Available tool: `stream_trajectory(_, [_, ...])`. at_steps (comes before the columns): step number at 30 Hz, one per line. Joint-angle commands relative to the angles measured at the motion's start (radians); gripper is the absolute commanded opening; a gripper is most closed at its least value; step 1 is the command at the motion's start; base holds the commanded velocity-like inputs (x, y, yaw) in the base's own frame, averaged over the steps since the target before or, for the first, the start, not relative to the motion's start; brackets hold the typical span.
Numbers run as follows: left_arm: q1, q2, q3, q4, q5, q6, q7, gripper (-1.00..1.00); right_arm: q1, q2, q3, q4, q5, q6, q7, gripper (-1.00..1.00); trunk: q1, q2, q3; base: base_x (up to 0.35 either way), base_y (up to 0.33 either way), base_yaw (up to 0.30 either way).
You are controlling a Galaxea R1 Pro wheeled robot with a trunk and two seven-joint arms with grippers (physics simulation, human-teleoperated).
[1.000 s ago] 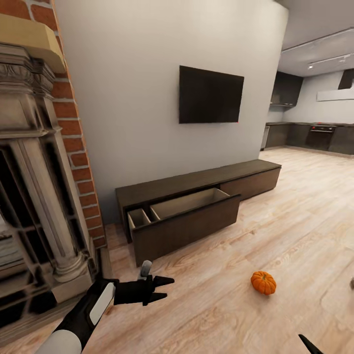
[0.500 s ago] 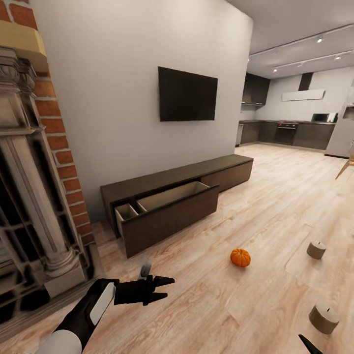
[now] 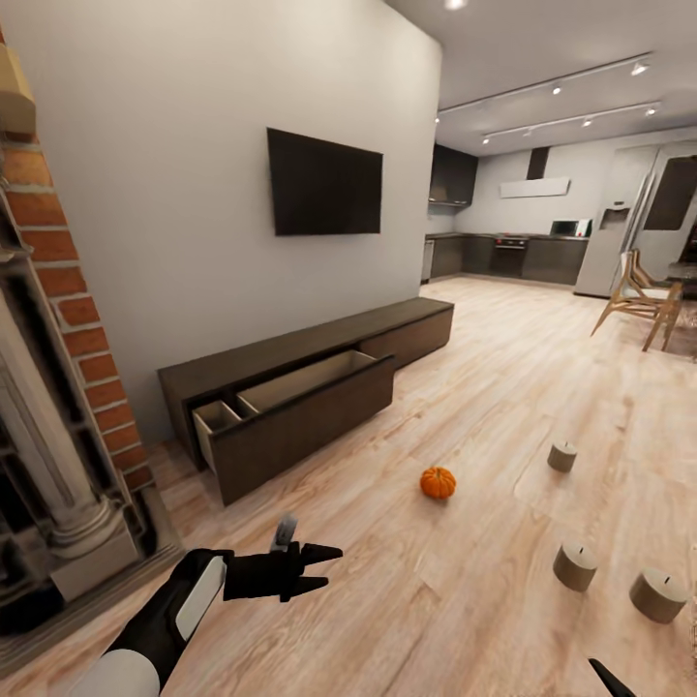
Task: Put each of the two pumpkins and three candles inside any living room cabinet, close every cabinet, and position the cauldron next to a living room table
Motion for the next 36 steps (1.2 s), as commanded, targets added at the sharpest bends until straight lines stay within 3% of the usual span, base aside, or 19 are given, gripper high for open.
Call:
stream_trajectory(1, [0.0, 0.001, -0.002, 0.0, 0.002, 0.004, -0.002, 1.0, -0.002, -0.001, -0.005, 0.004, 0.002, 0.009, 0.005, 1.0, 0.0, 0.0, -0.001, 0.125, 0.196, -0.268])
stream_trajectory(13, [0.0, -0.001, -0.002, -0.001, 0.002, 0.004, -0.002, 1.0, -0.002, -0.003, -0.006, 0.005, 0.002, 0.005, 0.0, 1.0, 0.0, 0.0, -0.007, 0.02, 0.035, -0.273])
stream_trajectory(19, [0.0, 0.0, -0.002, 0.0, 0.002, 0.003, -0.002, 1.0, -0.002, -0.004, -0.007, 0.005, 0.0, -0.075, -0.006, 1.0, 0.0, 0.0, -0.008, 0.0, 0.0, -0.288])
stream_trajectory(28, [0.0, 0.002, -0.002, 0.001, 0.002, 0.002, -0.002, 1.0, -0.002, -0.003, -0.008, 0.005, -0.002, -0.098, -0.008, 1.0, 0.0, 0.0, -0.008, 0.0, 0.0, -0.289])
stream_trajectory(36, [0.0, 0.003, -0.002, 0.002, 0.002, 0.002, -0.001, 1.0, -0.002, -0.003, -0.008, 0.005, -0.001, -0.095, -0.008, 1.0, -0.031, 0.056, 0.017, 0.0, 0.0, -0.289])
